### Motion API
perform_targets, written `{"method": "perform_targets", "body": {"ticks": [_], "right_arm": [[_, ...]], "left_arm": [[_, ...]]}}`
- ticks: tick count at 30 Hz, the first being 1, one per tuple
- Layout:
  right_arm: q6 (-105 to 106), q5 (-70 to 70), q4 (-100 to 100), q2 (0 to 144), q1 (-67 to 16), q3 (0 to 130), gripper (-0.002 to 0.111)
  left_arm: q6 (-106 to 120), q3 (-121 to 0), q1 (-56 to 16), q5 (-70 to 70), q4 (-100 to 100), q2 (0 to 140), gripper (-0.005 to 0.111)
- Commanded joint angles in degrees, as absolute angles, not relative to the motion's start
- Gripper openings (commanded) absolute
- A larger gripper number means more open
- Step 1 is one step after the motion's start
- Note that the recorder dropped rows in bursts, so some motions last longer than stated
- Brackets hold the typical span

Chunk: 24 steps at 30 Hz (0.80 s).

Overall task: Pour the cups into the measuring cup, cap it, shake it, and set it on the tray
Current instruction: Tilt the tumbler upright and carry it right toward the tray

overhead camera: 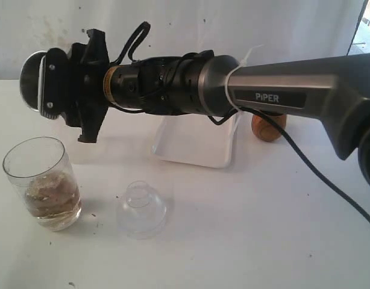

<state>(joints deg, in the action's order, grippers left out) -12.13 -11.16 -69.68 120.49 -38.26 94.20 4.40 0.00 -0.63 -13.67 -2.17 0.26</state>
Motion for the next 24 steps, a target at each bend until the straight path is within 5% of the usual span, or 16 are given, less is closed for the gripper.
{"method": "perform_targets", "body": {"ticks": [1, 10, 14, 24], "right_arm": [[-28.83, -11.84, -69.14, 119.41, -38.25, 94.82, 0.000], [-54.82, -13.04, -69.14, 119.41, -34.54, 94.82, 0.000], [-62.02, -24.79, -69.14, 119.41, -30.02, 94.60, 0.000], [-60.38, -39.50, -64.85, 119.41, -23.21, 87.68, 0.000]], "left_arm": [[4.16, 0.00, -0.70, -13.35, -2.35, 0.00, 0.000], [4.16, 0.00, -0.70, -13.35, -2.35, 0.00, 0.000], [4.16, 0.00, -0.70, -13.35, -2.35, 0.00, 0.000], [4.16, 0.00, -0.70, -13.35, -2.35, 0.00, 0.000]]}}
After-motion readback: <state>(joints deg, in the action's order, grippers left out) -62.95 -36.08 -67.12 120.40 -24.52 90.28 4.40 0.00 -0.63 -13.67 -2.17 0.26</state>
